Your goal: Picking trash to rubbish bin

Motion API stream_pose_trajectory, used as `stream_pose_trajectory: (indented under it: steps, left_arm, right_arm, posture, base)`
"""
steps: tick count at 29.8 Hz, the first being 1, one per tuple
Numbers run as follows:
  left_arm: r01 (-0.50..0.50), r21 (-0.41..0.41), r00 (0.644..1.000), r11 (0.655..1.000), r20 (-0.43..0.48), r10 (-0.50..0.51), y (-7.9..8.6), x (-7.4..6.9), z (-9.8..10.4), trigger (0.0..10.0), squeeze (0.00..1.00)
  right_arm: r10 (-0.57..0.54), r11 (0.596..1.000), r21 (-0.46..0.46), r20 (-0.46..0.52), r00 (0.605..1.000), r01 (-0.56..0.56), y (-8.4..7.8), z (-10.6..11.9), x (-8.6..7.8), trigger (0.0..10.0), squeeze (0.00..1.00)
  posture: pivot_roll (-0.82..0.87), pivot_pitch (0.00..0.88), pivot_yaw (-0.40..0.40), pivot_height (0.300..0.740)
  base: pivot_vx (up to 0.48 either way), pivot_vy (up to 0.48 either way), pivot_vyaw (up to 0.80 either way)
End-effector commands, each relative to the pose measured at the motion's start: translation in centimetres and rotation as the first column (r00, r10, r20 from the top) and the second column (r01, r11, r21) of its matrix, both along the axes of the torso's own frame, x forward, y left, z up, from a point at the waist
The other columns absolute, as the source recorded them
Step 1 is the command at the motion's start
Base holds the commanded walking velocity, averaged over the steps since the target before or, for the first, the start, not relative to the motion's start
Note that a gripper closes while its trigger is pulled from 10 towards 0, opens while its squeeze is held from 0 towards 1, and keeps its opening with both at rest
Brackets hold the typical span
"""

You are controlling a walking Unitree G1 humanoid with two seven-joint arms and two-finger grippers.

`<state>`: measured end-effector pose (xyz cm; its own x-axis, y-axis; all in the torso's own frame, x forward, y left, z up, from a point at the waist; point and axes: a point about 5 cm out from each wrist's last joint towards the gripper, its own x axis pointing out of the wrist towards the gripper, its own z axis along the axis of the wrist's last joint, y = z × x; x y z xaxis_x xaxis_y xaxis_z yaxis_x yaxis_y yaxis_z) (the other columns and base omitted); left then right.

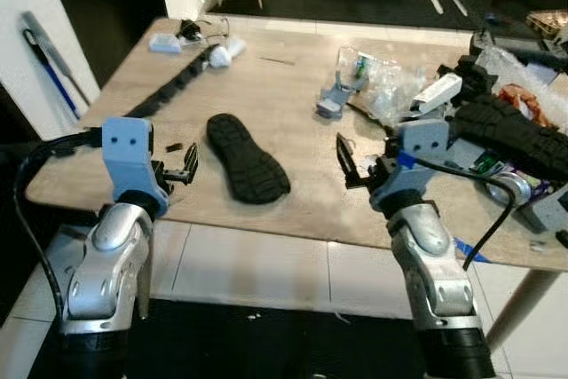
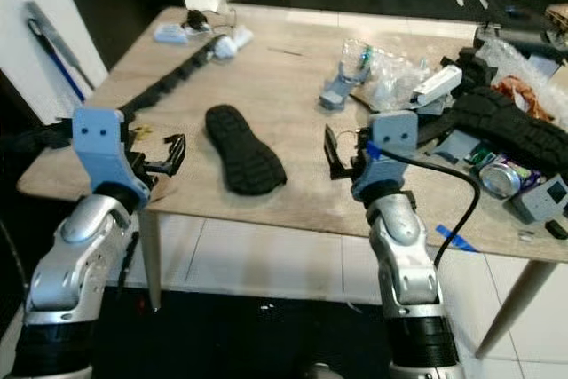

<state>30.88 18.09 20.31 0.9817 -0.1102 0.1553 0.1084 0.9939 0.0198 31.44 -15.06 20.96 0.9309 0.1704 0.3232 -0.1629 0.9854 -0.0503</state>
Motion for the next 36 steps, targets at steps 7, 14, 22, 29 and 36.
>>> stream_pose_trajectory:
  steps: [7, 14, 22, 29, 36]
  left_arm:
    - [0.032, 0.040, 0.999, 0.999, -0.039, -0.031, -0.1, 0.1, -0.4, 10.0, 0.00]
    - [0.050, 0.052, 0.998, 0.997, -0.046, -0.048, -0.4, 0.3, -0.4, 10.0, 0.00]
    - [0.041, 0.051, 0.998, 0.998, -0.058, -0.038, -0.5, 0.5, -0.6, 10.0, 0.00]
    - [0.024, 0.054, 0.998, 0.998, -0.061, -0.020, -0.4, 0.6, -0.9, 10.0, 0.00]
    - [0.009, 0.058, 0.998, 0.998, -0.062, -0.006, -0.7, 0.7, -1.1, 10.0, 0.00]
  right_arm:
    - [-0.018, 1.000, 0.017, -0.017, 1.000, 0.018, -0.2, -0.3, -0.3, 10.0, 0.00]
    - [-0.029, 0.999, 0.019, -0.030, 0.999, 0.030, -0.4, -0.6, -0.5, 10.0, 0.00]
    - [-0.037, 0.999, 0.009, -0.049, 0.998, 0.037, -0.5, -0.6, -0.2, 10.0, 0.00]
    - [0.006, 1.000, 0.001, -0.094, 0.996, -0.006, -0.2, -1.3, -0.1, 10.0, 0.00]
    - [0.049, 0.999, 0.026, -0.166, 0.985, -0.045, 0.0, -2.9, 0.2, 10.0, 0.00]
  posture:
    - [0.05, 0.137, 0.042, 0.740]
    - [0.04, 0.141, 0.049, 0.740]
    - [0.03, 0.154, 0.040, 0.740]
    - [0.03, 0.157, 0.032, 0.740]
    - [0.03, 0.158, 0.026, 0.740]
  base:
    - [0.000, 0.000, 0.00]
    - [0.000, 0.000, 0.00]
    - [0.000, 0.000, 0.00]
    - [0.000, 0.000, 0.00]
    - [0.000, 0.000, 0.00]
